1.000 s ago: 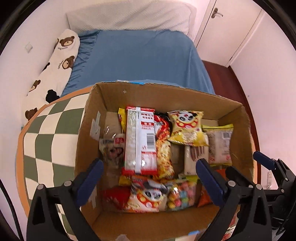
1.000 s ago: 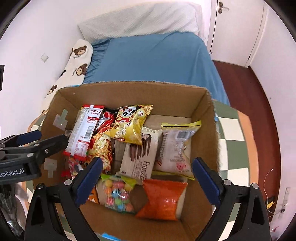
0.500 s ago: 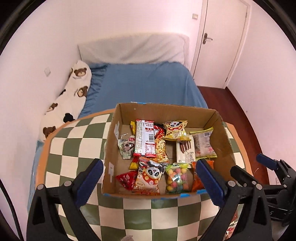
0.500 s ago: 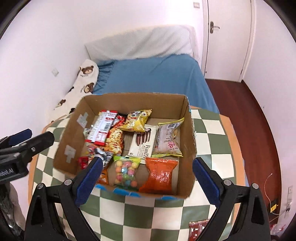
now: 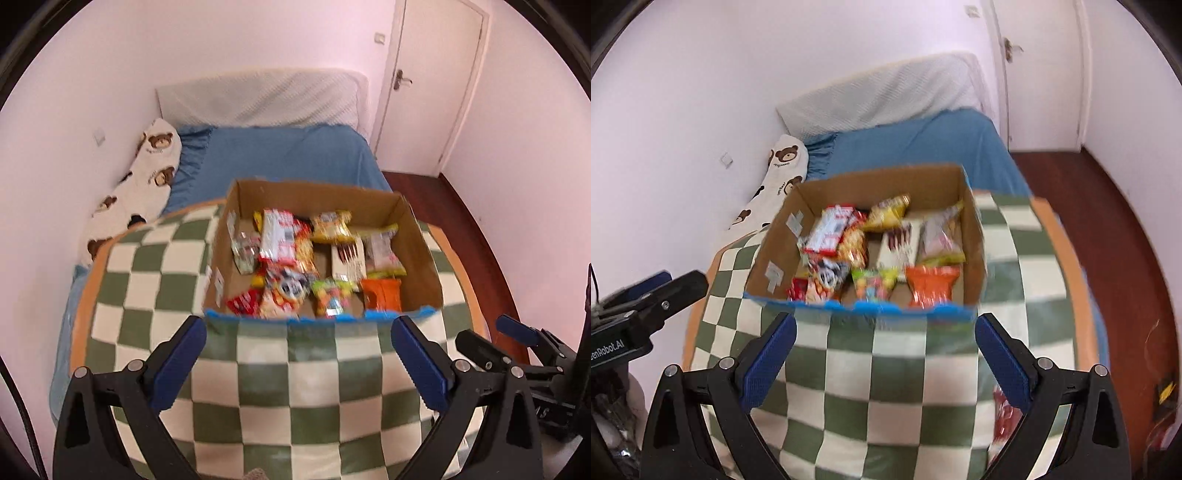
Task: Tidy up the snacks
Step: 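Move both open tools back toward the brown pack on the mat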
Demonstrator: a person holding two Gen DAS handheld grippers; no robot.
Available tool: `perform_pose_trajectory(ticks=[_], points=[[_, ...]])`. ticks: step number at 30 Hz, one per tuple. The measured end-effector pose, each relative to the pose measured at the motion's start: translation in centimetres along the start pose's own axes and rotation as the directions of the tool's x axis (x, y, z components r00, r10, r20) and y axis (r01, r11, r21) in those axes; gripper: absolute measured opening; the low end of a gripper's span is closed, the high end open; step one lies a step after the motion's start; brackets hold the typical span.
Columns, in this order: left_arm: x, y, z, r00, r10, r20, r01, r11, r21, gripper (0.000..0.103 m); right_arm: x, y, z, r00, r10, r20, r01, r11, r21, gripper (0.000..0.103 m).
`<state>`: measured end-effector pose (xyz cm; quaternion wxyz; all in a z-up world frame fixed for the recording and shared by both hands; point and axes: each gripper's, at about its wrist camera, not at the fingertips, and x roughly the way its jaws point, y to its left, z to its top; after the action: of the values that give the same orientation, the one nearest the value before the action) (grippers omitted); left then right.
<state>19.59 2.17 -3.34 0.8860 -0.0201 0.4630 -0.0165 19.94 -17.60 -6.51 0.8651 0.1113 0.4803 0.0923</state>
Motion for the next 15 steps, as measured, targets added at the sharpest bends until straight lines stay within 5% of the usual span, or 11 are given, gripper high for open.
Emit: perform_pose_trajectory(ticks=[8,15], points=[[6.0,-6.2,-5.3,0.982,-0.012,-0.187,0.035,0.992,0.121,0.103,0.7,-8.9,-6.3,0.99,-0.07,-0.123,0.094,0.977,0.194,0.099],[11.4,-12.4,-9.6,0.937,0.003,-0.349,0.09,0.964,0.249,0.103,4.2,-15.1,-14.1,0.943,-0.097,-0.319,0.198,0.933,0.301,0.099]])
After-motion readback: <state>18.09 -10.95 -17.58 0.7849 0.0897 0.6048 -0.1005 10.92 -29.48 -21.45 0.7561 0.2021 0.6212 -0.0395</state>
